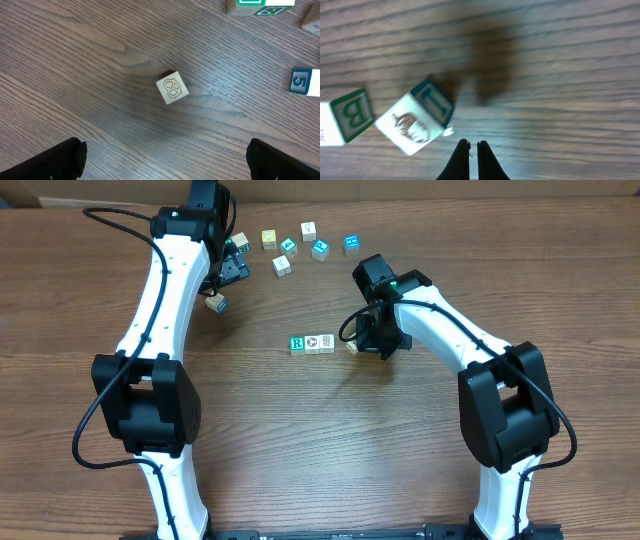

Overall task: Form a horizontal line
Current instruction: 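Lower the acorn block at the right end of the row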

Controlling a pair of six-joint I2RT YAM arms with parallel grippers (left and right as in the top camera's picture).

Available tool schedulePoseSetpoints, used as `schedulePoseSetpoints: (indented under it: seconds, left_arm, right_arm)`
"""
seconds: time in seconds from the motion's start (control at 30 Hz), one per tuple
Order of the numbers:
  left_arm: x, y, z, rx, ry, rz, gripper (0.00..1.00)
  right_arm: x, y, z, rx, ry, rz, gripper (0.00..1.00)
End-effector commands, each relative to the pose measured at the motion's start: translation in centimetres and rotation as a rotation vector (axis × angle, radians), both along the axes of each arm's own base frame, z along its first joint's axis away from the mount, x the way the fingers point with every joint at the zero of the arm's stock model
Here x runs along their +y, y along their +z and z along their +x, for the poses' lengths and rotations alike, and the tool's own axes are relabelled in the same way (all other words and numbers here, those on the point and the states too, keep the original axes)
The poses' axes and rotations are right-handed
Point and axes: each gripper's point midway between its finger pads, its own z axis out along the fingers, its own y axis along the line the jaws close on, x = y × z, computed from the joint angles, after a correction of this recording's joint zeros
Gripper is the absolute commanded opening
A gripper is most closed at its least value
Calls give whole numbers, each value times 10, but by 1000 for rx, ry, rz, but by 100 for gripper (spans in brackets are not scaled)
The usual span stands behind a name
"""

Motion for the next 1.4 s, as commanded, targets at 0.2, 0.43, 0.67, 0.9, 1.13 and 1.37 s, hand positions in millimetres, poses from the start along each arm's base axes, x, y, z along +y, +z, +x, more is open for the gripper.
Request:
schedulePoseSetpoints:
  seconds: [0.2,0.43,0.67,0.9,1.13,1.37]
  left_arm:
    - [-2,16,3,-38,-10,-6,100]
    - [-2,16,3,-38,-10,-6,100]
    - [-2,16,3,-38,-10,-6,100]
    - [-2,16,3,-38,-10,-6,100]
    - [-2,16,3,-38,-10,-6,100]
    - [-2,16,3,-38,-10,-6,100]
  right_arm:
    - [17,-6,-13,55,7,104,4]
    - [18,-13,-15,52,11,106,4]
    - [28,-11,-13,50,19,162,4]
    - [34,-10,-11,43,24,188,4]
    - [37,-9,-9,36,27,207,4]
    - [40,-8,-6,21,30,219,4]
